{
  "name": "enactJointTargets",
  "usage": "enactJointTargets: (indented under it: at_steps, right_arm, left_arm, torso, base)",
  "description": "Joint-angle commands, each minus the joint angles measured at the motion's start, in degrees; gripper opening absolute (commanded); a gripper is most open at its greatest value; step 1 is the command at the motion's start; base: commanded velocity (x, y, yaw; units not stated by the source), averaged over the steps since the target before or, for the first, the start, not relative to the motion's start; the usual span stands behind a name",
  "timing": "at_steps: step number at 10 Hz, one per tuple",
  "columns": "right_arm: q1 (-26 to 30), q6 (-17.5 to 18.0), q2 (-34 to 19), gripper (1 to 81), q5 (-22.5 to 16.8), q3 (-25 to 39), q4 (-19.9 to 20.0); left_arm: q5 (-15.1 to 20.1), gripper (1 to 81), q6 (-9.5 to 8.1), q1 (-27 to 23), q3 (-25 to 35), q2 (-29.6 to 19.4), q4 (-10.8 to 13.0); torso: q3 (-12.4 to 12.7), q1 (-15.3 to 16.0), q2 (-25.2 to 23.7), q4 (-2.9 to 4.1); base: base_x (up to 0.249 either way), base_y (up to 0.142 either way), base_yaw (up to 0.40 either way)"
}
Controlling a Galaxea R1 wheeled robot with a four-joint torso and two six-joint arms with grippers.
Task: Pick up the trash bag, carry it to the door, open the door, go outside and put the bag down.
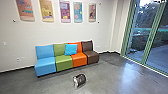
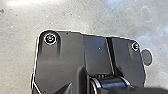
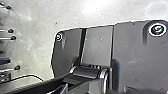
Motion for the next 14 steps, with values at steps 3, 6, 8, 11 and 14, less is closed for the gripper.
enactJointTargets:
  at_steps: [3, 6, 8, 11, 14]
  right_arm:
    - [3.6, 0.1, -0.6, 81.1, -3.1, 1.1, 0.6]
    - [3.6, 0.1, -0.6, 81.1, -3.1, 1.1, 0.6]
    - [3.6, 0.1, -0.6, 81.1, -3.1, 1.1, 0.6]
    - [3.7, 0.1, -0.6, 81.1, -3.1, 1.2, 0.6]
    - [3.7, 0.1, -0.6, 81.1, -3.1, 1.2, 0.6]
  left_arm:
    - [2.6, 81.1, -0.24, -3.3, 0.4, -0.4, -0.3]
    - [2.6, 81.1, -0.24, -3.3, 0.4, -0.4, -0.3]
    - [2.6, 81.1, -0.24, -3.3, 0.4, -0.3, -0.3]
    - [2.7, 81.1, -0.24, -3.2, 0.4, -0.3, -0.3]
    - [2.7, 81.1, -0.24, -3.3, 0.4, -0.3, -0.4]
  torso:
    - [0.0, 0.0, 0.0, 0.00]
    - [0.0, 0.0, 0.0, 0.00]
    - [0.0, 0.0, 0.0, 0.00]
    - [0.0, 0.0, 0.0, 0.00]
    - [0.0, 0.0, 0.0, 0.00]
  base:
    - [0.137, 0.000, 0.000]
    - [0.137, 0.000, 0.000]
    - [0.137, 0.000, 0.000]
    - [0.137, 0.000, 0.000]
    - [0.136, 0.000, 0.000]
